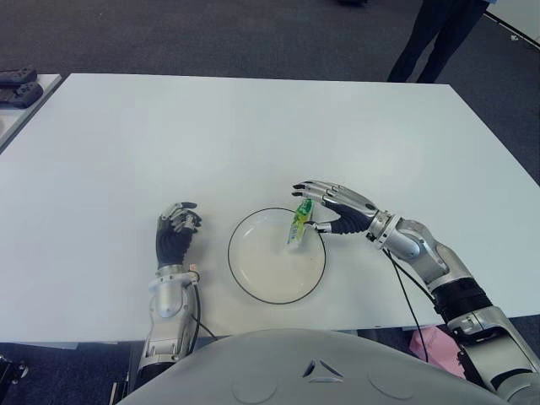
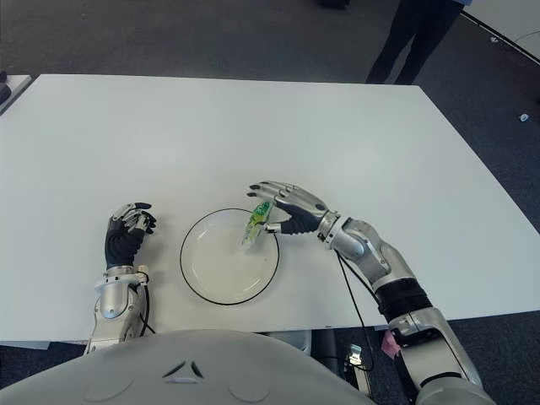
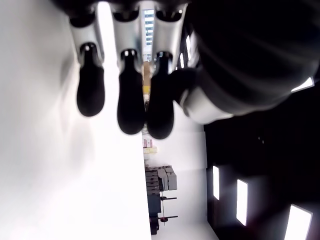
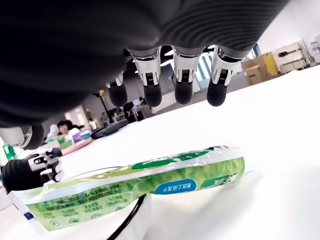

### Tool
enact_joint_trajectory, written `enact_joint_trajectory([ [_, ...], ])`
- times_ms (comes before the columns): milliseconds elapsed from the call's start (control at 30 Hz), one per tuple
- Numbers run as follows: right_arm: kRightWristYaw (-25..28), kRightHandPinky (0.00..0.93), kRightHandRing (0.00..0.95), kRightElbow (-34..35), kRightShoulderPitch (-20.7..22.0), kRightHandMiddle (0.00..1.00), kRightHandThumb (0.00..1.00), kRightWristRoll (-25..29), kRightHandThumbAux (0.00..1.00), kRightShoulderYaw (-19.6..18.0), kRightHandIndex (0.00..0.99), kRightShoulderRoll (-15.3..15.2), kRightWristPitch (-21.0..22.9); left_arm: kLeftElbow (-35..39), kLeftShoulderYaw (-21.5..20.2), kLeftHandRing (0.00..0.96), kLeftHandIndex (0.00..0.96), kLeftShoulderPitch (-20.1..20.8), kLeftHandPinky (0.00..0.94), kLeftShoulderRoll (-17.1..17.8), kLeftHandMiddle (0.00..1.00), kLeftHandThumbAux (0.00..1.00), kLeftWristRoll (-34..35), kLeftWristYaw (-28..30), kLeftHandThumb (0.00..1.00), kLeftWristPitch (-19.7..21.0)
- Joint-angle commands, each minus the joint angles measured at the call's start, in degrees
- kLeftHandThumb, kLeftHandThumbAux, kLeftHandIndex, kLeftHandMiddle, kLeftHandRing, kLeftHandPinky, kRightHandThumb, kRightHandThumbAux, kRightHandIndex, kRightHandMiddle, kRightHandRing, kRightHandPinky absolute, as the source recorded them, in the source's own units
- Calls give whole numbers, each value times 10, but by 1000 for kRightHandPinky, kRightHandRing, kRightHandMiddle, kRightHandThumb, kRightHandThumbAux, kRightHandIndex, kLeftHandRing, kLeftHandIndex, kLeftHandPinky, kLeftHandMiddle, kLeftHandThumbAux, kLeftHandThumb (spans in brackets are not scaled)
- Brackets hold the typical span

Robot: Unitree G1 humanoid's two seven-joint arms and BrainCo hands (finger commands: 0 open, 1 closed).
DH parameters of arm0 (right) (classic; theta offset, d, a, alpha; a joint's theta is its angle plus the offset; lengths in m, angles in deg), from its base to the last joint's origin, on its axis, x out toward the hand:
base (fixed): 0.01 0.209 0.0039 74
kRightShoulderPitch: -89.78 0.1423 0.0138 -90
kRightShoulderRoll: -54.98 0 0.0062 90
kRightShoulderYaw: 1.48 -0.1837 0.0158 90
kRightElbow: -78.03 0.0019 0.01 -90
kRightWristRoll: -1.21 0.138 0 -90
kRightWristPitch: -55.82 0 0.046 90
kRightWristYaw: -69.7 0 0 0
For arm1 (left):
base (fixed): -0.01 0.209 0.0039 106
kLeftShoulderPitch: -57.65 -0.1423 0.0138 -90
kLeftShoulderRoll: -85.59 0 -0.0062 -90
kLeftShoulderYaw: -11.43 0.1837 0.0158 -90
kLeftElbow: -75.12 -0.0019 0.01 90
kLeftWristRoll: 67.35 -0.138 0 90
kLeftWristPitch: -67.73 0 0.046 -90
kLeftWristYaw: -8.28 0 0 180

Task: Put the toothpaste on the table into the plate.

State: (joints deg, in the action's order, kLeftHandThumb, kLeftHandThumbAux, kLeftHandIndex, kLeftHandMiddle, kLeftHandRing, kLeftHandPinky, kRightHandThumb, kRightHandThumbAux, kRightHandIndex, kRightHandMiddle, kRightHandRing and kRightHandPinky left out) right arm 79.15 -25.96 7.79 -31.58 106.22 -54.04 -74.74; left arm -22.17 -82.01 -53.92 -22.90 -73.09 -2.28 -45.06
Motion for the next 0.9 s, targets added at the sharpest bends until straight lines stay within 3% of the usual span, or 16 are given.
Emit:
enact_joint_trajectory([
  [33,-1,0,0,-5,5,0,435,3,215,-8,0,-9,-7,-9,0,615,434,-3,610,1,621,719,-8,-4,705,19],
  [300,-2,0,0,-19,0,0,422,1,210,-17,0,-32,-27,-2,1,618,434,-7,621,0,622,719,-7,-4,705,21],
  [900,-88,0,0,-73,46,0,361,-164,224,37,0,-81,-114,-6,1,614,434,-8,616,1,618,719,-1,0,704,9],
])
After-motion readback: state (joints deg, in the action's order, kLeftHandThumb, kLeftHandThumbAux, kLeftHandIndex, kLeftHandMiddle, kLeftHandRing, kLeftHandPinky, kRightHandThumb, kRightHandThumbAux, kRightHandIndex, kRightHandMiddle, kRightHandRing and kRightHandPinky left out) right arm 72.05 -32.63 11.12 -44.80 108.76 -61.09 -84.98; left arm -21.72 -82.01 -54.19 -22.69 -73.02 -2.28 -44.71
